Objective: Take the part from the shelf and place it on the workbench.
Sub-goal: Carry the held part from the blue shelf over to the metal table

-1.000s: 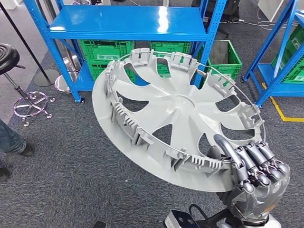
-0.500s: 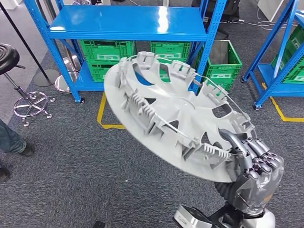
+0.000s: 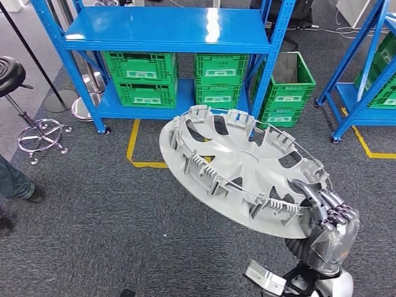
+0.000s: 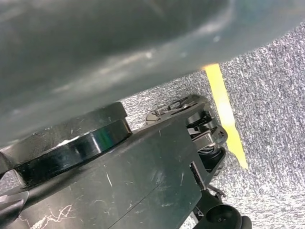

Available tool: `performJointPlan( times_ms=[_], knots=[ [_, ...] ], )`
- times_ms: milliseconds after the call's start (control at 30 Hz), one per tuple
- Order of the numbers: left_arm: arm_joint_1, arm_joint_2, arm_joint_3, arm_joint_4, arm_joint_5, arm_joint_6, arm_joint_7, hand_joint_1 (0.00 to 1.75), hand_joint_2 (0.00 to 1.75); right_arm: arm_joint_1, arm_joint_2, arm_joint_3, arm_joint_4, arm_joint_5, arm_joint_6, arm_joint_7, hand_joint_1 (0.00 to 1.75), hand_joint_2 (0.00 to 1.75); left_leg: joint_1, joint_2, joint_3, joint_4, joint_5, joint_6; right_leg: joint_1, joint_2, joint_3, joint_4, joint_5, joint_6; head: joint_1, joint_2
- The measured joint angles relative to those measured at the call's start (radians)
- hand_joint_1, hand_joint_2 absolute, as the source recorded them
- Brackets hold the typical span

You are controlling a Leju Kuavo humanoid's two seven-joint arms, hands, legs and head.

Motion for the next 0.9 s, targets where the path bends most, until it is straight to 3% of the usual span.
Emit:
performJointPlan(
  times_ms=[600, 900],
  knots=[
    [0.0, 0.0, 0.008, 0.0, -0.007, 0.005, -0.009, 0.0, 0.0, 0.004, 0.018, -0.031, 0.019, 0.026, 0.0, 0.0, 1.75, 1.75, 0.0, 0.0, 0.0, 0.0, 0.0, 0.0, 0.0, 0.0, 0.0, 0.0, 0.0, 0.0, 0.0, 0.0],
    [-0.001, 0.0, 0.006, 0.0, -0.022, 0.014, -0.017, 0.0, 0.0, -0.017, 0.018, -0.029, -0.113, 0.101, 0.0, 0.0, 1.75, 1.75, 0.0, 0.0, 0.0, 0.0, 0.0, 0.0, 0.0, 0.0, 0.0, 0.0, 0.0, 0.0, 0.0, 0.0]
  ],
)
